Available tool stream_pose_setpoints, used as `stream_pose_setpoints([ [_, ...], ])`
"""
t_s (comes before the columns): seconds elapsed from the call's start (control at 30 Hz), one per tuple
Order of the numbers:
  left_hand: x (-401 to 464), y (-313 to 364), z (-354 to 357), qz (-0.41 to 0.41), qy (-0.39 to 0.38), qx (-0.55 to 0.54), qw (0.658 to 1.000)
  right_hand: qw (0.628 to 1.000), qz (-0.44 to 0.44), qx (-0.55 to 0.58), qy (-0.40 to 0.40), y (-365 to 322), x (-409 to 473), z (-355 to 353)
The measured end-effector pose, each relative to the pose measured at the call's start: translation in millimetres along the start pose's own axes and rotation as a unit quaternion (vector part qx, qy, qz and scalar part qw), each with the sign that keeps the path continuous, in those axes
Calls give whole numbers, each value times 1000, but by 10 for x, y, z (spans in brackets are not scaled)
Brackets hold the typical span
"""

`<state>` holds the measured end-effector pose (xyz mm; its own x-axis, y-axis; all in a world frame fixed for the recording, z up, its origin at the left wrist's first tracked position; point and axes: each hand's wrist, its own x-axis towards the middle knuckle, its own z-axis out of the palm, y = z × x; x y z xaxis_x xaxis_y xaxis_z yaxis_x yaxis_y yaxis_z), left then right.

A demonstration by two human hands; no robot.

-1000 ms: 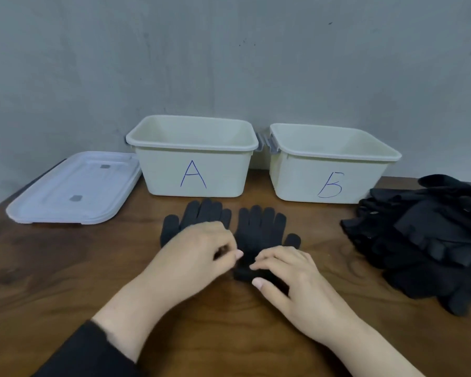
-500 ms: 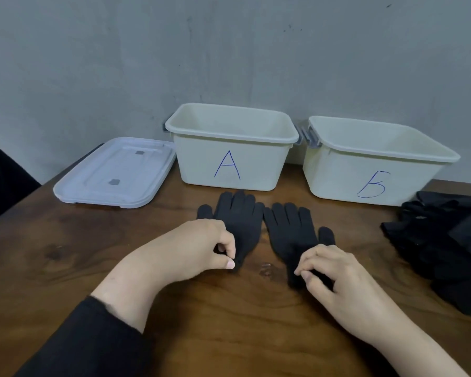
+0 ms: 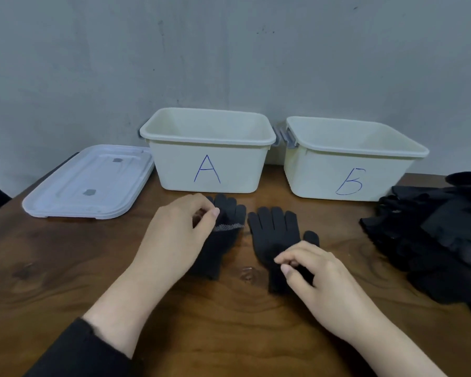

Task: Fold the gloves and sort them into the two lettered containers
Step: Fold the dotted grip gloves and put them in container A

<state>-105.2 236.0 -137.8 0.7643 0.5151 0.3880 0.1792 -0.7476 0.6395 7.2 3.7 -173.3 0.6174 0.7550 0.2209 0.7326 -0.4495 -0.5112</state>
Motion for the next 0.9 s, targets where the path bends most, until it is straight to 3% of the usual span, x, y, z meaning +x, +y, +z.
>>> stream_pose_setpoints([
  [0.1,-12,185,181,-16,65,-66,996,988,38,110,100,-87,17,-56],
  [0.17,-40,361,331,-10,67,-110,992,965,70,223,120,-167,55,-82],
  [0.3,-174,582,616,-7,-39,-232,972,898,94,421,82,-292,102,-44],
  [0.37,-238,553,664,-14,-115,-319,941,869,132,470,77,-313,105,-42],
  [0.43,-265,471,623,-18,-135,-369,919,852,171,486,91,-309,131,-82],
  [0.5,-241,399,546,-10,-79,-357,931,860,187,461,117,-286,201,-191],
  [0.6,-179,322,458,-13,12,-246,969,902,164,371,147,-298,334,-541],
  [0.73,-115,201,438,-6,19,-98,995,948,111,278,104,-420,578,-1104],
  [0.83,-107,186,430,-4,19,-78,997,978,110,170,39,-508,840,-1373],
  [0.9,-111,203,417,-2,17,-71,997,984,117,129,48,-526,1012,-1456],
])
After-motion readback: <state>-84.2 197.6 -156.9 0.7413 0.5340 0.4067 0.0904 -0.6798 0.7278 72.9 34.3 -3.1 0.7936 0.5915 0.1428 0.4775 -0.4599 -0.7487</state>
